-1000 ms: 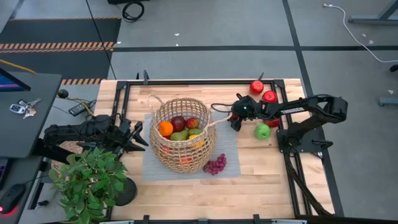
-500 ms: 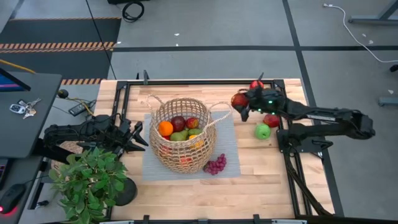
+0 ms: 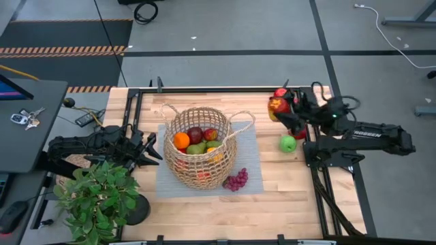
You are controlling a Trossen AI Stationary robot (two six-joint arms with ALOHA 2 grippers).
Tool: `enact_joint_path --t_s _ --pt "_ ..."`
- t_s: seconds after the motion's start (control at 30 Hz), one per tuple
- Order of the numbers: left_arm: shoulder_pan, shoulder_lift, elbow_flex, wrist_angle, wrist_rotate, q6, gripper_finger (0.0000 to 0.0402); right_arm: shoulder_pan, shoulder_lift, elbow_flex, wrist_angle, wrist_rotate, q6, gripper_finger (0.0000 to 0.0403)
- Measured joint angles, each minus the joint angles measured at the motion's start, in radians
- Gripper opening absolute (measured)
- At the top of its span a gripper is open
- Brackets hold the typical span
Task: Build produce basket
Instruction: Put the bottom red apple into the brown basket
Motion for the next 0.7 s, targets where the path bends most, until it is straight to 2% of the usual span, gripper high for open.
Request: enact_joint_path --t_s 0.2,0.47,0.57,0.7 --pt "0.0 0.0 0.0 0.0 0.0 0.001 0.0121 0.123 0.01 0.0 0.172 0.029 -0.085 0.033" --pt "0.0 0.0 0.0 0.0 0.0 0.0 0.0121 0.292 0.127 0.032 0.216 0.208 -0.313 0.033" --pt "0.0 0.0 0.0 0.0 0.0 0.001 0.0121 0.323 0.197 0.095 0.167 0.242 -0.357 0.033" --pt "0.0 0.0 0.0 0.0 0.0 0.001 0.0121 0.347 0.298 0.228 -0.014 0.289 -0.371 0.033"
